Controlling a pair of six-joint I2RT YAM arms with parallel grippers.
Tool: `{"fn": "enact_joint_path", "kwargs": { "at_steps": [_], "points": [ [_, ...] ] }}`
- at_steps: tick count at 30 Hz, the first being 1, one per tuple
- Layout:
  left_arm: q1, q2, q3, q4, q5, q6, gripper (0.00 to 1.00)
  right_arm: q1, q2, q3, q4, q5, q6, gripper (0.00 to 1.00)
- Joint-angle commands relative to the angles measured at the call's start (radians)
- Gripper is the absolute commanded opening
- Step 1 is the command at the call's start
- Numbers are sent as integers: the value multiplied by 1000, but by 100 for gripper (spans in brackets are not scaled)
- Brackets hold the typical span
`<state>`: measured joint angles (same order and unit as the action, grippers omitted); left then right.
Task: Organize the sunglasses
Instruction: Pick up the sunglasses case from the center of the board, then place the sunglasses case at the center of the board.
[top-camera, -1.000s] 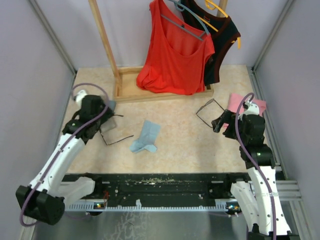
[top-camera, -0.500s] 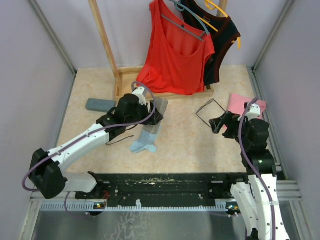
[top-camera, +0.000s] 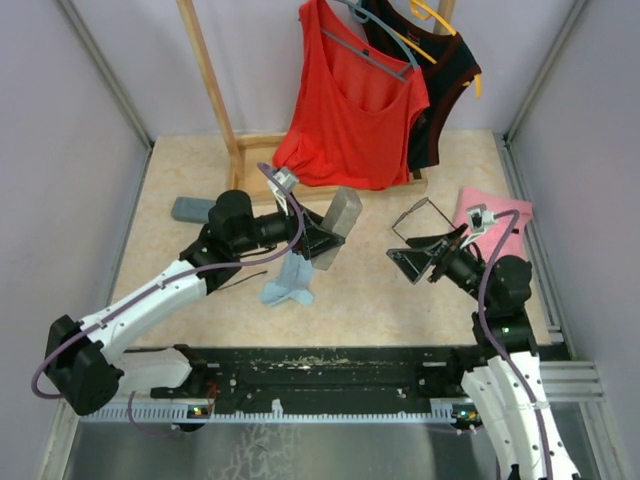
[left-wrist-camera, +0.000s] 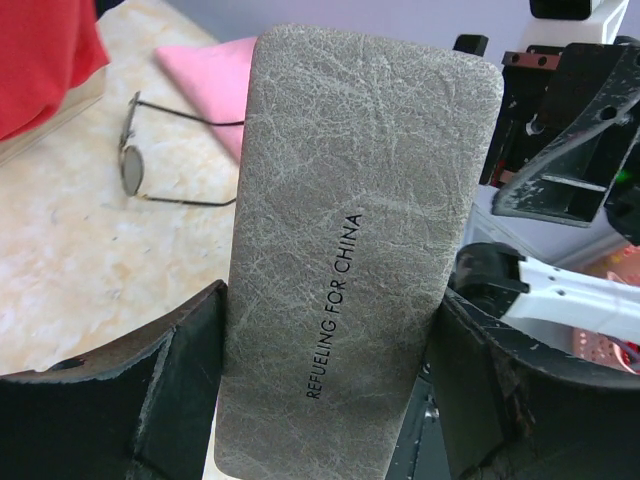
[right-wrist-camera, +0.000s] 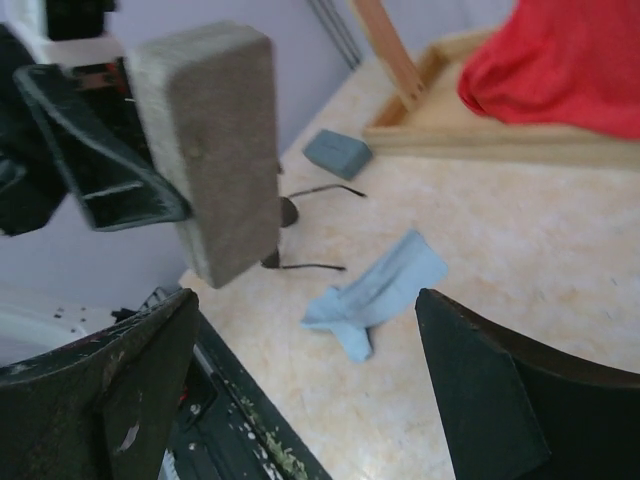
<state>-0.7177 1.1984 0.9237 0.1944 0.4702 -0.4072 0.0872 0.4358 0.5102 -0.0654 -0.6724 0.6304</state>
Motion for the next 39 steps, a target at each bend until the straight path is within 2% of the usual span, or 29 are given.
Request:
{"fn": "enact_joint_path", "kwargs": {
  "at_steps": [1, 6, 10, 16, 19, 24, 33, 39],
  "points": [
    [0, -42, -17, 159, 131, -21, 0, 91, -39, 5, 351, -39, 41, 90],
    [-1, -50, -18, 212, 214, -46, 0, 144, 2, -50, 646, -72, 103, 91],
    [0, -62, -19, 238, 241, -60, 0, 196, 76, -47, 794, -76, 107, 91],
    [-1, -75, -15, 252, 270, -60, 0, 389, 225, 22, 823, -11, -54, 91],
    [-1, -83, -16, 247, 265, -52, 0, 442, 287, 51, 845, 27, -79, 91],
    [-2, -92, -16, 254, 295, -44, 0, 471, 376, 61, 972, 42, -29, 91],
    [-2, -91, -13, 285, 353, -50, 0, 508, 432, 98, 997, 73, -41, 91],
    [-1, -94, -11, 287, 364, -51, 0, 510, 451, 104, 1033, 65, -12, 78]
  ]
}}
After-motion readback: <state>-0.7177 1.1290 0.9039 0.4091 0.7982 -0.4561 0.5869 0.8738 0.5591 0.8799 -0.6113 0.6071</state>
